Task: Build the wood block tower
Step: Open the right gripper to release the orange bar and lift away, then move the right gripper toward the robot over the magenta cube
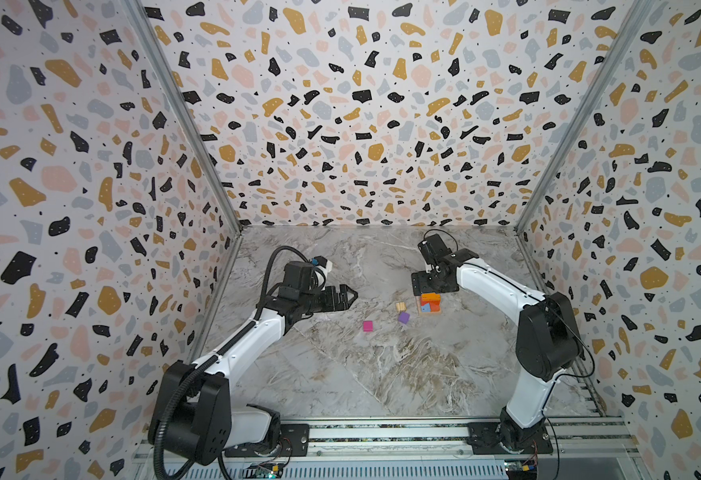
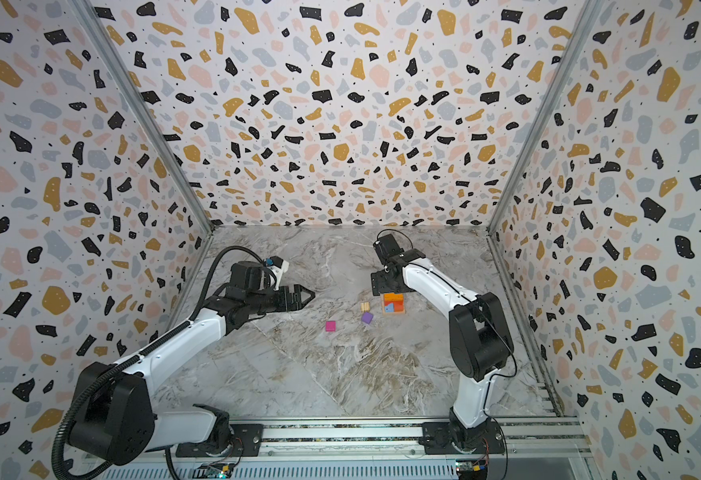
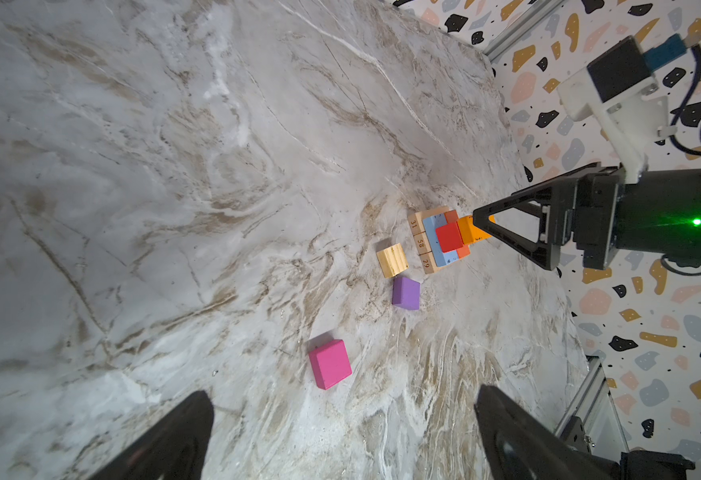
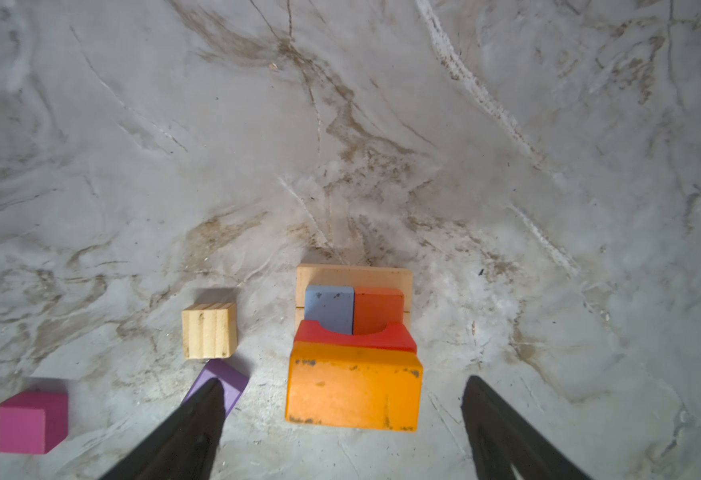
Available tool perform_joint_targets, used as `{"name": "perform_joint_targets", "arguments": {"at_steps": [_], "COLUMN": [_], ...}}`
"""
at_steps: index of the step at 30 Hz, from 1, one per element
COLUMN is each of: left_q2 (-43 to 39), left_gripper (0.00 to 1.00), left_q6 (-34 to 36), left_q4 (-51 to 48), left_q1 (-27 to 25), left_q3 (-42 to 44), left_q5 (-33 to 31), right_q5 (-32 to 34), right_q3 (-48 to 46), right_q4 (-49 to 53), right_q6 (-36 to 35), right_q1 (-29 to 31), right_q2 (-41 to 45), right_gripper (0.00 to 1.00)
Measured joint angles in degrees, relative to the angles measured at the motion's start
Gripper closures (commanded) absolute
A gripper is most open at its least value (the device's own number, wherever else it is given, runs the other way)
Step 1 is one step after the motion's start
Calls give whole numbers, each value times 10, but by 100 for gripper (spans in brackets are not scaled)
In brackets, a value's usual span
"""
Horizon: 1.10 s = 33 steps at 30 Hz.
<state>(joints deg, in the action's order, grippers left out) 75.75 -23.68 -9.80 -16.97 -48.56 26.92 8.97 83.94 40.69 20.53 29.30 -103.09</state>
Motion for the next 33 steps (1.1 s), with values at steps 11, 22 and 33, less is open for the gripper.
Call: {"name": "perform_joint_targets", "arguments": {"at_steps": [11, 22, 33], "left_q2": [0, 0, 0], "left_gripper": [0, 0, 0], "left_q6": [0, 1, 1], "left_q4": [0, 0, -1], "left_q1": [0, 0, 10], "left_q3": [0, 0, 0], "left_q5": [-4, -4, -11], "right_q5": [19, 26, 7], "right_q3": [8, 7, 5], "right_q4": [14, 13, 9], "right_q6": [-17, -14, -27], "right_q1": [19, 21, 96], "right_q2": [36, 36, 46], "right_gripper": [9, 11, 20]}}
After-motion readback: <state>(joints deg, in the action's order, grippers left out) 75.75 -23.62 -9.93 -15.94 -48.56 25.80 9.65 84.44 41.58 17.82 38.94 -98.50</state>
